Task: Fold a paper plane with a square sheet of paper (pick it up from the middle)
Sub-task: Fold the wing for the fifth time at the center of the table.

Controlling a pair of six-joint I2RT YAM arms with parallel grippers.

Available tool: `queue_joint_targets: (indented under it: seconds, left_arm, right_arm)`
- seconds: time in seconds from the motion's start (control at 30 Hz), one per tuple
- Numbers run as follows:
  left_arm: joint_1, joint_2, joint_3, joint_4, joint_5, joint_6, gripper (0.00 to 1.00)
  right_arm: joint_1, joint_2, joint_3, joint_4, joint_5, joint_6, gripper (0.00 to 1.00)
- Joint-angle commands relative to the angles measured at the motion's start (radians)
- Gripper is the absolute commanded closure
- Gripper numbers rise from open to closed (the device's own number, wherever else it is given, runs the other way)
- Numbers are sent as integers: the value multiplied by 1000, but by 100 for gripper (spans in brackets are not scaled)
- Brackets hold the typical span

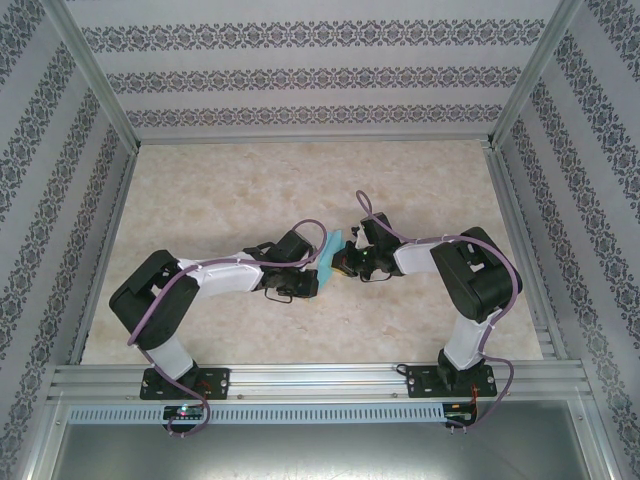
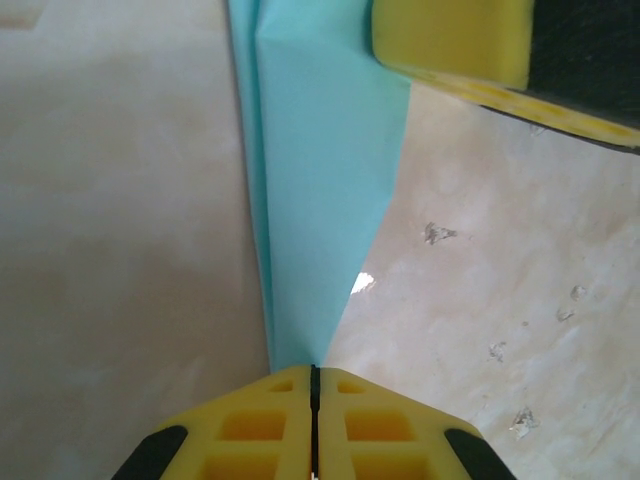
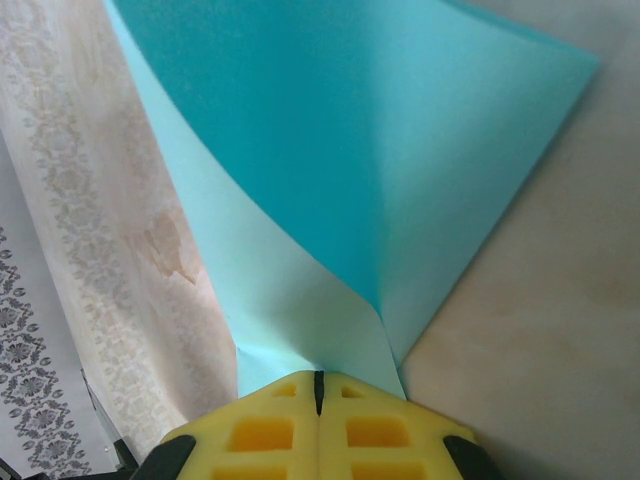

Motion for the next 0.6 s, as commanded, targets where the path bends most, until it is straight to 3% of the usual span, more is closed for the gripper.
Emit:
queue_joint_targets:
  seconds: [0.0,0.57]
  left_arm:
    - [5,21,1,60,42,-29,90]
    - [-3,45,9,-17,-3,24,91]
  right_arm:
    - [-1,63,-40,-120,102,-17,98]
    - [-1,54,-32,-124,106,-20,97]
